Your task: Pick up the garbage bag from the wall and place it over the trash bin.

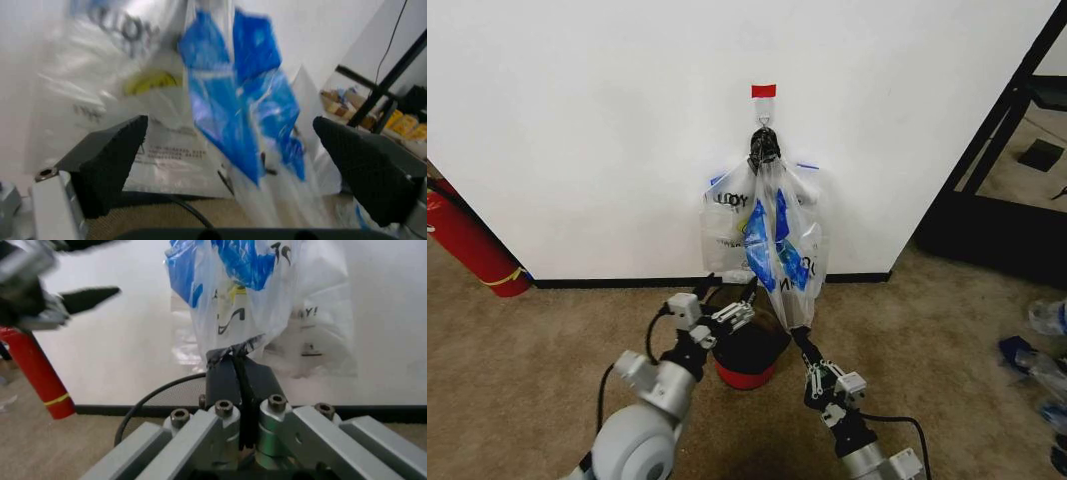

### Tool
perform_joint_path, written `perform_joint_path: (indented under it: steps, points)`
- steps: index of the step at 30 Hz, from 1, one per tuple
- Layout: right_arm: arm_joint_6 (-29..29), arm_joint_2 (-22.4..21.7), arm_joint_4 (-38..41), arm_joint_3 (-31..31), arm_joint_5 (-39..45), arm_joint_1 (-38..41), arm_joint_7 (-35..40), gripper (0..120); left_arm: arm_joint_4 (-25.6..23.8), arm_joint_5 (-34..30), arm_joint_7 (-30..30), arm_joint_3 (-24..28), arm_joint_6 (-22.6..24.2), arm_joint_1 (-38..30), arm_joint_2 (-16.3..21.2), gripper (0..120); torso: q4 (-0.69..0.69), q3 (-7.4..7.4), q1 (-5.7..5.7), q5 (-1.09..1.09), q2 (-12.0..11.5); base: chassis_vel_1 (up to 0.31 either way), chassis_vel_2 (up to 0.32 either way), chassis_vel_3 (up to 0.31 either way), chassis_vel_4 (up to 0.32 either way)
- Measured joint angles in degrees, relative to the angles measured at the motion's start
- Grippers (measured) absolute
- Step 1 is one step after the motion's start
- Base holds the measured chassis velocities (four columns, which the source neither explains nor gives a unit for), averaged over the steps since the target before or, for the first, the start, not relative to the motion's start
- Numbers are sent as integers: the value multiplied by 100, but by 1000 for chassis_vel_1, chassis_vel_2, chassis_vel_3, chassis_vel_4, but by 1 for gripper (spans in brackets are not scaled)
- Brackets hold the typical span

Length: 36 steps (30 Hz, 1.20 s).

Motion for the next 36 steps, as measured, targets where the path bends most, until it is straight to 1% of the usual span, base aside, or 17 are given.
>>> perform_joint_path:
  steps: [2, 5, 7, 11, 22, 24, 26, 30, 31, 36]
  points:
    - [0, 18, 29, 31, 4, -21, 0, 0, 161, -100, -52, 165, 47, -240, -40, 98, 2, 0, 0, 1, 0, 0, 0, 0, 0]
    - [0, 37, 51, 73, 5, -55, -1, 0, 394, -213, -153, 322, 100, -634, -138, 98, 0, 0, 0, 1, 0, 0, 0, 0, 0]
    - [0, 37, 53, 76, 5, -58, -2, 0, 411, -236, -168, 328, 106, -675, -151, 98, 0, 0, 0, 1, 0, 0, 0, 0, 0]
    - [6, 25, 40, 107, 10, -68, -4, 0, 479, -516, -286, 330, 230, -1028, -249, 99, 1, -1, 0, 1, 0, 0, 0, 0, 0]
    - [1, 17, 22, 105, 67, -21, -5, 0, 712, -514, -421, 477, 373, -1245, -401, 99, 1, -1, 0, 2, 0, 0, 0, 0, 0]
    - [1, 5, 21, 117, 90, -29, -4, 0, 774, -499, -448, 524, 400, -1304, -432, 97, 1, -1, 0, 1, 0, 0, 0, 0, 0]
    - [1, 5, 22, 128, 107, -38, -3, 0, 811, -490, -465, 540, 408, -1335, -445, 93, 1, -1, 0, 1, 0, 0, 0, 0, 0]
    - [8, 1, 26, 158, 149, -62, 1, 0, 858, -475, -493, 543, 412, -1347, -445, 77, 1, -1, 0, 1, 0, 0, 0, 0, 0]
    - [8, 1, 26, 158, 149, -62, 1, 0, 858, -475, -493, 543, 412, -1347, -445, 77, 1, -1, 0, 1, 0, 0, 0, 0, 0]
    - [17, -5, 26, 170, 186, -72, 10, 0, 889, -473, -514, 554, 408, -1359, -458, 55, 1, -1, -1, 1, 1, 0, 0, 0, 0]
